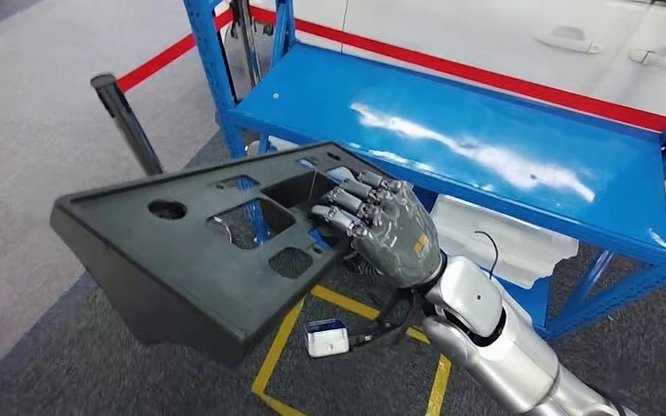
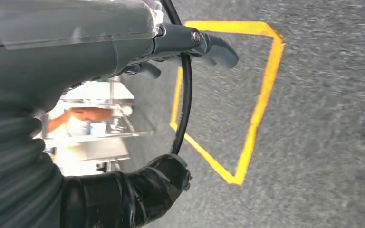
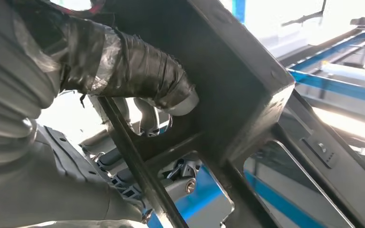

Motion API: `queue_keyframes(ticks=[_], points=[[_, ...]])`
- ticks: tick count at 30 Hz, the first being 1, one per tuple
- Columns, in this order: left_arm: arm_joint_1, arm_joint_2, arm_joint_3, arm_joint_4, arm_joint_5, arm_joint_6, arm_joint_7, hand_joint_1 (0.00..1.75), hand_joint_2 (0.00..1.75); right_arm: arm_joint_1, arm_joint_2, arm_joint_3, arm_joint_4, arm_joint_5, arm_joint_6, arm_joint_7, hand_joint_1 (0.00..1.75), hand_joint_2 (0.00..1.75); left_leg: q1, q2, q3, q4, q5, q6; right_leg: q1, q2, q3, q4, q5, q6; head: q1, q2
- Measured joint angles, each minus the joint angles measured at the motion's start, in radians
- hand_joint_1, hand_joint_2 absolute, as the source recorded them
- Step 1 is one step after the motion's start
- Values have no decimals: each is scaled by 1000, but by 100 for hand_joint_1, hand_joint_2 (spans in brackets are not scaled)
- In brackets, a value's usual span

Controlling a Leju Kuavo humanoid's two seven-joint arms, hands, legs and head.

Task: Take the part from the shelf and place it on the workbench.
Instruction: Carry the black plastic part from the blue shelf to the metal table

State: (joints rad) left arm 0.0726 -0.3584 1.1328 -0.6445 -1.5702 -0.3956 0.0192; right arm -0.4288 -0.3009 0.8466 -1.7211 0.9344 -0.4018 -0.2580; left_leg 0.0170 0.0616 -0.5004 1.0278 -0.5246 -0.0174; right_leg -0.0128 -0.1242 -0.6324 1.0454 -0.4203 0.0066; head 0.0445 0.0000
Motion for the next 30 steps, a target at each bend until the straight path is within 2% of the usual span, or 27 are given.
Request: queue_keyframes(ticks=[2,3,4,6,7,8,9,10,11,12,13,14,15,17,18,19,21,22,23,24,25,26,27,28,29,30], points=[[0,0,3,0,4,1,-4,0,175,-7,0,1,1,-4,1,0,175,175,-5,-17,-12,-14,8,25,-5,-13,-2,-1,10,16,0,0],[-1,0,7,2,7,3,-9,0,175,-9,0,2,3,-5,1,0,175,175,-6,-26,-19,-17,17,37,-9,3,-6,6,-2,22,0,0],[-4,1,12,3,10,5,-14,0,175,-12,0,2,5,-7,1,0,175,175,-5,-34,-27,-21,26,48,-11,30,-14,28,-32,26,1,0],[-10,3,21,8,17,8,-23,0,175,-14,0,3,9,-10,1,0,175,175,-9,-50,-46,-22,48,63,-11,95,-44,123,-126,27,1,0],[-13,5,24,11,20,10,-27,0,175,-14,0,4,10,-11,1,0,175,175,-12,-60,-58,-21,58,68,-9,111,-60,183,-165,25,1,0],[-16,7,27,17,25,15,-31,0,175,-15,0,6,12,-13,2,0,175,175,-16,-72,-71,-19,68,70,-6,117,-68,229,-182,21,1,0],[-20,11,30,25,30,21,-36,0,175,-17,0,8,15,-16,4,-1,175,175,-20,-86,-84,-17,77,72,-3,121,-64,249,-178,16,1,0],[-26,17,35,38,37,28,-41,0,175,-22,0,12,17,-21,8,-2,175,175,-24,-100,-95,-14,84,72,2,124,-41,232,-158,8,1,0],[-33,26,40,55,45,34,-46,0,175,-29,0,16,19,-27,13,-4,175,175,-27,-116,-104,-11,91,72,8,133,0,179,-129,-2,1,0],[-41,35,45,72,51,37,-50,0,175,-37,1,21,21,-32,18,-5,175,175,-27,-128,-111,-9,97,71,12,154,46,110,-112,-16,1,0],[-50,45,49,88,55,40,-52,0,175,-46,1,25,23,-36,22,-6,175,175,-28,-140,-117,-7,103,69,16,175,85,46,-99,-26,1,0],[-56,53,51,102,58,41,-53,0,175,-53,2,29,24,-38,24,-6,175,175,-27,-150,-121,-7,109,65,19,192,109,2,-94,-33,1,0],[-61,62,53,114,61,43,-53,0,175,-60,4,33,26,-40,25,-6,175,175,-25,-159,-125,-8,115,60,21,199,119,-18,-96,-36,1,0],[-70,85,58,140,71,49,-53,0,175,-74,10,44,29,-44,25,-8,175,175,-24,-180,-129,-12,127,48,19,178,121,-33,-85,-36,2,0],[-77,98,63,159,80,54,-53,0,175,-82,16,52,32,-48,25,-12,175,175,-26,-175,-133,-9,126,42,15,166,123,-44,-77,-39,2,0],[-85,115,67,182,93,58,-51,0,175,-91,22,61,36,-54,26,-16,175,175,-28,-157,-143,8,112,36,10,153,125,-54,-69,-42,0,0],[-110,157,78,231,119,58,-37,0,175,-111,37,85,43,-68,30,-24,175,175,-24,-103,-185,99,51,23,8,126,123,-64,-58,-46,-4,0],[-125,184,85,253,133,54,-25,0,175,-120,45,99,48,-76,34,-28,175,175,-17,-85,-213,165,17,14,9,111,119,-63,-56,-47,-5,0],[-141,208,93,273,147,46,-10,0,175,-127,52,112,53,-83,38,-33,175,175,-11,-76,-236,223,-5,6,9,95,114,-60,-56,-46,-5,0],[-157,233,102,291,160,37,6,0,175,-133,59,124,58,-91,41,-37,175,175,-5,-71,-246,253,-9,-1,8,79,110,-56,-56,-45,-5,0],[-172,260,112,307,172,29,24,0,175,-139,66,136,63,-98,43,-43,175,175,1,-66,-236,246,6,-8,6,63,106,-51,-57,-43,-5,0],[-186,281,119,322,180,20,42,0,175,-146,73,146,67,-105,43,-48,175,175,6,-58,-207,200,34,-14,4,50,104,-46,-59,-40,-5,0],[-198,304,125,333,185,12,58,0,175,-153,80,154,70,-112,43,-53,175,175,10,-43,-167,131,62,-20,3,38,102,-41,-62,-36,-5,0],[-212,326,128,344,188,3,73,0,175,-161,86,162,73,-118,43,-57,175,175,8,-26,-130,68,82,-20,2,27,99,-36,-66,-30,-6,0],[-224,344,130,355,190,-5,84,0,175,-169,92,169,76,-123,43,-60,175,175,5,-12,-106,25,94,-15,4,17,98,-31,-68,-25,-6,0],[-235,364,132,362,190,-12,91,0,175,-176,97,175,79,-126,43,-62,175,175,0,-4,-96,2,95,-8,7,8,97,-27,-71,-20,-5,0]])
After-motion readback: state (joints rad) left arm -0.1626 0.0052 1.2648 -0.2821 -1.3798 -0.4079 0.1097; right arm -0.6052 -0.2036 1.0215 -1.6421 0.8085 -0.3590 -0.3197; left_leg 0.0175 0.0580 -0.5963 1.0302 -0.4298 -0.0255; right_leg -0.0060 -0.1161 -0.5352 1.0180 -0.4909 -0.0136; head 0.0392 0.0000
